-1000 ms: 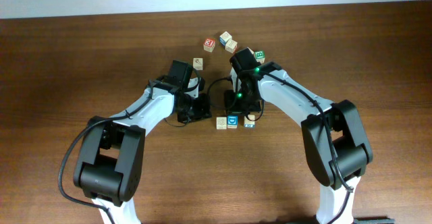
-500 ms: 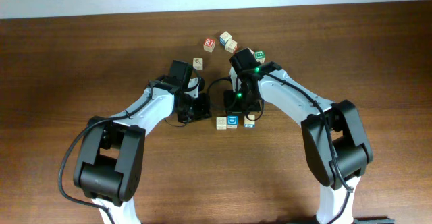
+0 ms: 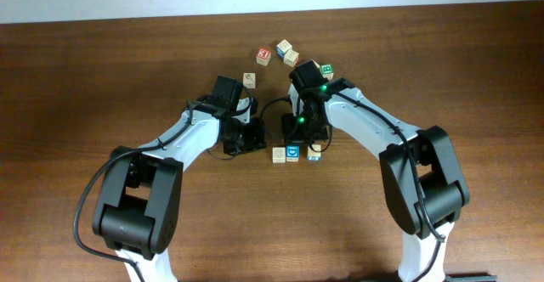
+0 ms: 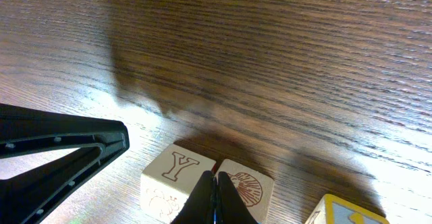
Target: Rotate 3 blocks
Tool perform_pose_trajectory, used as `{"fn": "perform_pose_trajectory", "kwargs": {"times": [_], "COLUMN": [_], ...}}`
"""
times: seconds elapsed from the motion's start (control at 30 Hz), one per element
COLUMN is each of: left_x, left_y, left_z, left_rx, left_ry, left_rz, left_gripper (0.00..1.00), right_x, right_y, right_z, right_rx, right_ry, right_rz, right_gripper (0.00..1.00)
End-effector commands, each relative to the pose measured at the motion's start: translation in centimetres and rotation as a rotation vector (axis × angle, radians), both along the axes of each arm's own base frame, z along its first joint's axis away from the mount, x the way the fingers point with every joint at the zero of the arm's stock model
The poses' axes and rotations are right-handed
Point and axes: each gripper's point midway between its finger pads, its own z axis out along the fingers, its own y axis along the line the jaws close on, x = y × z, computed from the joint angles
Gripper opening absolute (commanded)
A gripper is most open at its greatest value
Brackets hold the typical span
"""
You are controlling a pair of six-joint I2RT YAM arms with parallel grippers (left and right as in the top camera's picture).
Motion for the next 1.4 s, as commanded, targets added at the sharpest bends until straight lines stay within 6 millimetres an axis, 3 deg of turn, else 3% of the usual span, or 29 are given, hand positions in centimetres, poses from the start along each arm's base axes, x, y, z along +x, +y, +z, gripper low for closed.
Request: {"fn": "perform_pose_trajectory", "kwargs": {"times": [0.0,0.43,0.53,0.6,0.67,0.7,0.8,0.9,1.1,1.27,1.37], "left_x": [-0.1,-0.1,-0.1,-0.2,-0.2,-0.2,-0.2,-0.1,-0.1,-0.1,-0.2], "left_y": [0.2,0.2,0.2,0.2,0.2,0.2,0.2,0.2,0.3,0.3,0.2], "left_z": [-0.4,-0.4,-0.4,-0.4,-0.4,-0.4,-0.4,-0.4,-0.5,-0.5,-0.5], "left_rx": [0.007,0.007,0.007,0.007,0.007,0.007,0.008,0.007,0.014,0.013,0.013], "left_ry": [0.015,0.015,0.015,0.016,0.016,0.016,0.016,0.015,0.013,0.013,0.013], "left_rz": [0.011,0.011,0.011,0.011,0.011,0.011,0.011,0.011,0.012,0.013,0.01], "left_gripper": [0.0,0.0,0.0,0.0,0.0,0.0,0.0,0.0,0.0,0.0,0.0], "right_x": [0.3,0.2,1.0,2.8,5.3,6.2,5.4,2.9,-0.2,-1.1,-1.1], "right_y": [0.4,0.6,0.5,-0.4,-2.3,-4.4,-9.0,-10.8,-11.3,-10.6,-10.0], "right_z": [0.3,0.4,1.0,2.8,6.7,9.0,10.7,8.8,3.6,-0.3,-1.6], "right_rx": [0.021,0.037,0.041,0.034,0.028,-0.015,-0.133,-0.174,-0.209,-0.16,-0.115], "right_ry": [-0.007,-0.01,-0.033,-0.08,-0.143,-0.16,-0.098,0.027,0.138,0.125,0.099], "right_rz": [0.017,0.043,0.034,0.003,-0.053,-0.101,-0.183,-0.201,-0.199,-0.166,-0.145], "right_gripper": [0.04,0.04,0.04,0.04,0.04,0.04,0.05,0.04,0.04,0.04,0.04]}}
